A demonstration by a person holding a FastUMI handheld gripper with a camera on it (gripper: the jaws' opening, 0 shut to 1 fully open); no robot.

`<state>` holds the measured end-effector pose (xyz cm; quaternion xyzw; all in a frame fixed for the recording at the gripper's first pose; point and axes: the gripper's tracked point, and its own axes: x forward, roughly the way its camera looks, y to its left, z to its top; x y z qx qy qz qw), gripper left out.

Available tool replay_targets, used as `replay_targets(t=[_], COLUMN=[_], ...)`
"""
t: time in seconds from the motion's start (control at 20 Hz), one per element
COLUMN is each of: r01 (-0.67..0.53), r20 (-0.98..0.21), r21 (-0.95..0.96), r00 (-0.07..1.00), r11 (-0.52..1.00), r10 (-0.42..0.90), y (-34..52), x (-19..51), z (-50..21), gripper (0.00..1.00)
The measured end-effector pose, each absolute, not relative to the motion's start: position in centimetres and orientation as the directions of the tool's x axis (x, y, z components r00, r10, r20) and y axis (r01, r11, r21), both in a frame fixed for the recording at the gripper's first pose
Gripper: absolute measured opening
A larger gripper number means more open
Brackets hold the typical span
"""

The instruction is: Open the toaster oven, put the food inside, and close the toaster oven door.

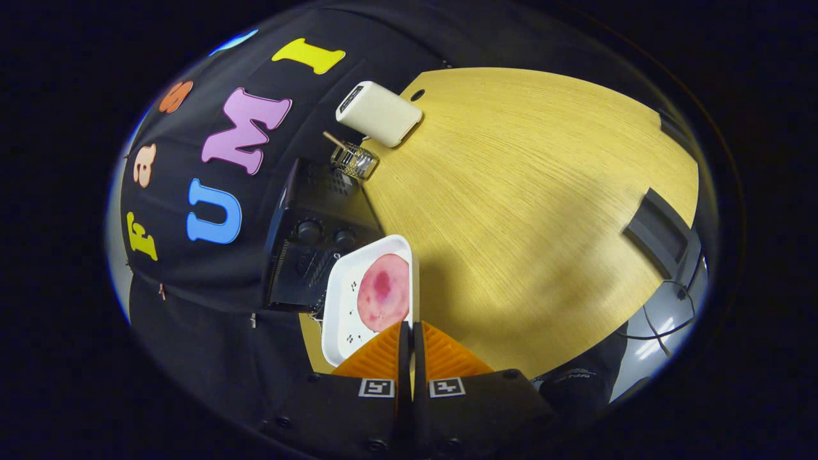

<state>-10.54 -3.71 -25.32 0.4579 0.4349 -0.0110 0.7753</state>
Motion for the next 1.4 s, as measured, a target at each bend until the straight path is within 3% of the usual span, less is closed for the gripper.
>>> replay_targets(t=[0.65,1.4], r01=[0.33,0.298], r20=[-0.631,-0.628], r21=[0.746,0.735], r00=[0.627,0.637], r11=[0.578,0.609], r10=[0.457,0.446], y=[6.4,18.1], x=[-7.8,-0.8], z=[-22.7,-26.3], gripper=[0.05,0.05])
